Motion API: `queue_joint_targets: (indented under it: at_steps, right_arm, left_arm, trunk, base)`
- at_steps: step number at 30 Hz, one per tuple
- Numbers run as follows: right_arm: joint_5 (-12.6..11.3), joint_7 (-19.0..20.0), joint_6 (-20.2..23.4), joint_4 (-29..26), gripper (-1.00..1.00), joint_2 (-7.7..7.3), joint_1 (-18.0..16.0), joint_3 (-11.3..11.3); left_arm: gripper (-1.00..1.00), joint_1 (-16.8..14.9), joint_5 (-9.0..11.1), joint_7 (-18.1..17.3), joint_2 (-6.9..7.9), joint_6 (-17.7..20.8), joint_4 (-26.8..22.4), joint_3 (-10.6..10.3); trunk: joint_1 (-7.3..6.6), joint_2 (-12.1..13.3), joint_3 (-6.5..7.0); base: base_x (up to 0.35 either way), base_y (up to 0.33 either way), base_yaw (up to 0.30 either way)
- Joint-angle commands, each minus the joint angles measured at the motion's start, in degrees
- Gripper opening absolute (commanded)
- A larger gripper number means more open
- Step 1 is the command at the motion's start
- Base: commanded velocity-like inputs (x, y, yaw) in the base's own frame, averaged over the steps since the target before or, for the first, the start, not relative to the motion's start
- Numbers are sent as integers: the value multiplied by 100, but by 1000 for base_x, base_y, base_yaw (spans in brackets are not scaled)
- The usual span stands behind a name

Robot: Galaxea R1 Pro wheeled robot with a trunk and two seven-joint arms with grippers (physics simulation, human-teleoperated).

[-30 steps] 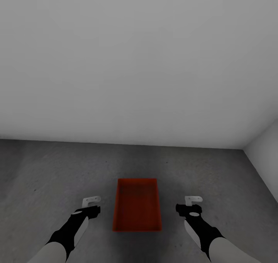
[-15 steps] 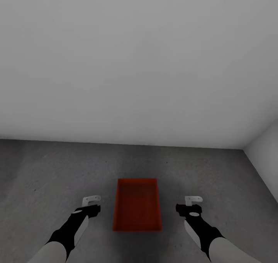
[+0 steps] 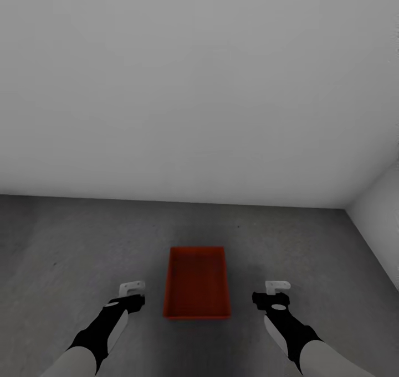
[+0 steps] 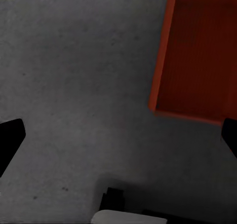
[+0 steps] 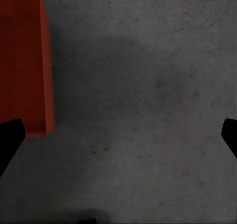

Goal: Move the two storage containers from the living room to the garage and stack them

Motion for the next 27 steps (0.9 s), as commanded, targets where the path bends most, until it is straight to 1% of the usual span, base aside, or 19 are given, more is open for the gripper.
queue_joint_targets:
  at_steps: [1,12,16,18,19,21,22,23,24,26,27]
  right_arm:
    - [-48,-37,27,-13,100,-9,-2,49]
    - [-92,-29,24,85,100,-15,-2,45]
    - [-113,-26,60,311,100,-25,-2,38]
    - [-120,-23,82,619,100,-28,-2,34]
    - [-115,-25,70,1003,100,-25,-2,36]
    - [-100,-26,40,1597,100,-27,-2,37]
    - [-100,-25,34,1730,100,-26,-2,38]
    - [-101,-21,26,1927,100,-21,14,39]
    - [-101,-19,23,1996,100,-21,11,37]
    - [-88,8,11,2154,100,-40,21,34]
    - [-80,17,3,2176,100,-46,23,35]
  left_arm:
    - [100,0,47,13,-2,31,-7,17]
    - [100,0,45,16,10,72,34,19]
    - [100,-5,63,12,65,89,282,33]
    - [100,-1,61,13,118,91,505,35]
    - [100,-2,66,18,153,79,714,34]
    - [100,-2,71,0,215,48,1127,34]
    - [100,-2,69,-5,229,40,1248,34]
    - [100,-1,68,-13,248,25,1496,34]
    - [100,0,67,-18,257,14,1616,34]
    - [100,1,67,-26,277,-109,2041,34]
    - [100,1,68,-26,282,-160,2139,34]
  trunk:
    - [-1,-10,-9]
    - [-1,-10,-9]
    - [-1,-10,-9]
    - [-1,-10,-9]
    - [-1,-10,-9]
    - [-1,-10,-9]
    - [-1,-10,-9]
    - [-1,-10,-9]
    - [-1,-10,-9]
    - [-1,-10,-9]
    - [-1,-10,-9]
  base:
    - [-333,0,0]
    - [-334,0,0]
    - [-335,0,0]
    - [-318,0,0]
    - [-181,0,0]
    - [-95,0,0]
    - [-59,0,0]
    - [-38,0,0]
    - [-30,0,0]
    - [-16,0,0]
    - [-10,0,0]
